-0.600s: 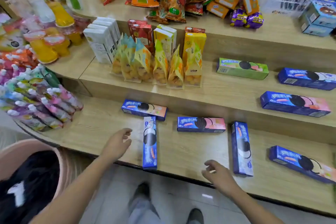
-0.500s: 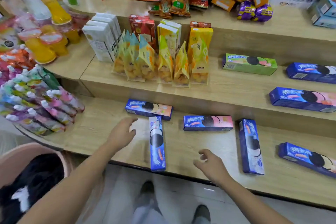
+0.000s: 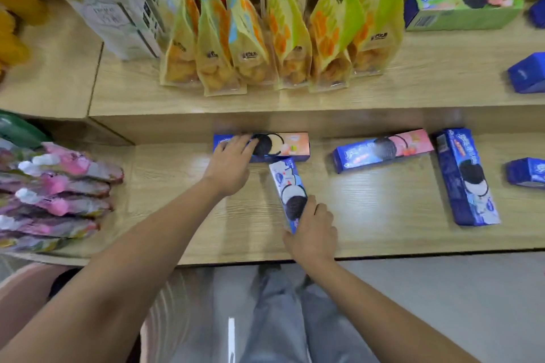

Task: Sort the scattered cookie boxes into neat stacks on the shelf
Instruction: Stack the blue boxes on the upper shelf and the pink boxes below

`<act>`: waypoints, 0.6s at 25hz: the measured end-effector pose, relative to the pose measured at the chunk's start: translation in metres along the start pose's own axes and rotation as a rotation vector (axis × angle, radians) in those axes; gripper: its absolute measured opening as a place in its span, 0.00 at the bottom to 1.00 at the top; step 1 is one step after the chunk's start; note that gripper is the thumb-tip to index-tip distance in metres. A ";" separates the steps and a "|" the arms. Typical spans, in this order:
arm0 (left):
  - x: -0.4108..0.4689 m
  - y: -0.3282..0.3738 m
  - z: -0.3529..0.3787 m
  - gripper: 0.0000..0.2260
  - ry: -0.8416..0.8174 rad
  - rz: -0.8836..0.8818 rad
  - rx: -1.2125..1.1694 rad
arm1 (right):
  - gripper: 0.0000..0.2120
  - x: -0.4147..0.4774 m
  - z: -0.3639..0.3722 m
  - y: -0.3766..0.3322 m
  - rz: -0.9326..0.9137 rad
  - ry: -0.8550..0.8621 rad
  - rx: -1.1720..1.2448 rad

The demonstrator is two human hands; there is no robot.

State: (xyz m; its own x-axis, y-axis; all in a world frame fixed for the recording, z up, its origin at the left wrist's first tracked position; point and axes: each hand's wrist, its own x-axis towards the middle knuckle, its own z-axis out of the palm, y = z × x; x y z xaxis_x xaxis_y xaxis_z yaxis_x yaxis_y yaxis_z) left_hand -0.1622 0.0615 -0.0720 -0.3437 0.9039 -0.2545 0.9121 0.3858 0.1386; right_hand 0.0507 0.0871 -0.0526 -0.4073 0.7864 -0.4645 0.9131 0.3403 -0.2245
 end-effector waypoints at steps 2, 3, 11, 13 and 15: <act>0.001 -0.001 0.003 0.30 0.049 -0.025 0.001 | 0.31 0.003 0.001 0.012 -0.045 0.030 0.015; 0.003 0.002 0.002 0.30 0.069 -0.045 0.006 | 0.29 0.006 0.000 0.019 -0.060 0.041 0.017; 0.014 0.023 -0.013 0.23 -0.050 -0.198 0.083 | 0.28 0.010 -0.046 0.080 -0.111 0.078 -0.037; 0.007 0.024 -0.014 0.22 -0.075 -0.201 -0.002 | 0.29 0.007 -0.063 0.098 -0.120 0.098 -0.013; -0.002 0.030 -0.018 0.21 -0.070 -0.217 -0.088 | 0.30 0.003 -0.084 0.119 -0.120 0.149 0.016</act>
State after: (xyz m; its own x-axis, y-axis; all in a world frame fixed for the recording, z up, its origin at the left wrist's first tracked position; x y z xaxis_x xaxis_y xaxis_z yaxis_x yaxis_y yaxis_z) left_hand -0.1378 0.0749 -0.0504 -0.5100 0.7844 -0.3530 0.7945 0.5868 0.1560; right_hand 0.1599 0.1735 -0.0084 -0.5049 0.8088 -0.3014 0.8573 0.4290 -0.2847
